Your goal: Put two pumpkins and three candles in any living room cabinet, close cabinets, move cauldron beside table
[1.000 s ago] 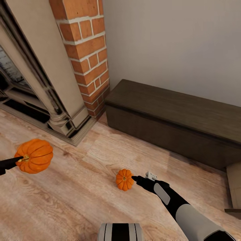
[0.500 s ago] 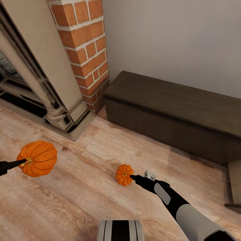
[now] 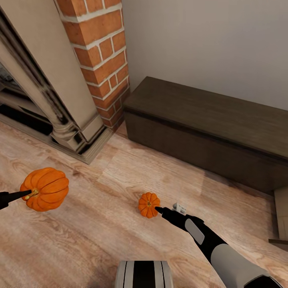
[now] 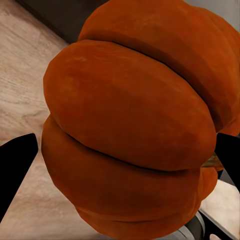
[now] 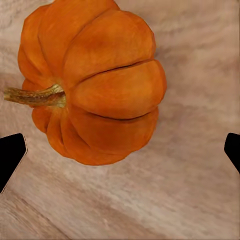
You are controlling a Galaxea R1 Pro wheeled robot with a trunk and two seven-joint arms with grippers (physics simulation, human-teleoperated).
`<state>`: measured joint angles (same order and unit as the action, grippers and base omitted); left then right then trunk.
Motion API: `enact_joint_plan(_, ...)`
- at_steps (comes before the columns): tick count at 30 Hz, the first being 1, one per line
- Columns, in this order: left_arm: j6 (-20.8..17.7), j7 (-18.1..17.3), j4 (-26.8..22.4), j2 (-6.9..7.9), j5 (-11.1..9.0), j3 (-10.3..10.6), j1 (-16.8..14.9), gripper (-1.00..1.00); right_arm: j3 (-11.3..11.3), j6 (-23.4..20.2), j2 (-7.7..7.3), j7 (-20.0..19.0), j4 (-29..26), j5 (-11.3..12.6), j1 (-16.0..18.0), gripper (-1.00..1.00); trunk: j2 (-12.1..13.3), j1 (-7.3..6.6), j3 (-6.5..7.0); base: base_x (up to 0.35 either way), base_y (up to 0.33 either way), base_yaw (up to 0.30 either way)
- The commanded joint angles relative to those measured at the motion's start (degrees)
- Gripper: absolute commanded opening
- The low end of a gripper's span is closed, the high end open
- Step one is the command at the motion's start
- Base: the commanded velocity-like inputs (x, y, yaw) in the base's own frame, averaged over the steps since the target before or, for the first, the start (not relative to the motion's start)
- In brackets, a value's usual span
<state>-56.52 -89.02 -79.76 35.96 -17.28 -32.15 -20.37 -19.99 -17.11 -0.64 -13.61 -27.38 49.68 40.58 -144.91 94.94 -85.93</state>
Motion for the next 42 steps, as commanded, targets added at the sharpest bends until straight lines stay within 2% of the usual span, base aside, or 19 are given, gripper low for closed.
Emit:
enact_joint_plan(1, -0.61, -0.28, 0.01, -0.01, -0.04, -0.04, -0.02, -1.00, -0.20, -0.02, -0.06, -0.59, -0.04, 0.37, 0.03, 1.00, -0.01, -0.01, -0.03, 0.000, 0.000, 0.000)
enact_joint_plan(5, -0.61, -0.35, 0.11, -0.05, -0.26, -0.24, -0.02, -1.00, 0.16, 0.13, -0.06, -3.12, 0.05, 0.49, 0.03, 1.00, -0.01, -0.01, -0.03, 0.047, 0.015, 0.000)
enact_joint_plan(8, -0.61, -0.36, 0.23, -0.09, -0.35, -0.27, -0.02, -1.00, 2.39, 0.09, -0.06, -3.58, 0.32, 0.41, 0.03, 1.00, -0.01, -0.01, -0.03, 0.060, 0.012, 0.000)
enact_joint_plan(11, -0.61, -0.36, 0.27, -0.10, -0.29, -0.28, -0.02, -1.00, 3.24, 0.07, -0.10, -3.51, 0.38, 0.36, 0.03, 1.00, -0.01, -0.01, -0.03, 0.014, 0.003, 0.000)
enact_joint_plan(26, -0.61, -0.36, 0.66, -0.10, -0.65, -0.28, -0.02, -1.00, 3.47, 0.15, -0.06, -2.92, 0.57, 0.33, 0.03, 1.00, -0.01, -0.01, -0.03, 0.048, 0.000, 0.000)
enact_joint_plan(35, -0.61, -0.36, 0.74, -0.10, -0.56, -0.28, -0.02, -1.00, 3.47, 0.15, -0.06, -2.92, 0.58, 0.33, 0.03, 1.00, -0.11, 0.17, -1.58, 0.000, 0.000, 0.000)
enact_joint_plan(42, -0.61, -0.36, 0.75, -0.10, -0.63, -0.28, -0.02, -1.00, 3.47, 0.15, -0.06, -2.92, 0.58, 0.33, 0.03, 1.00, -0.15, 0.25, -2.25, 0.000, 0.000, 0.000)
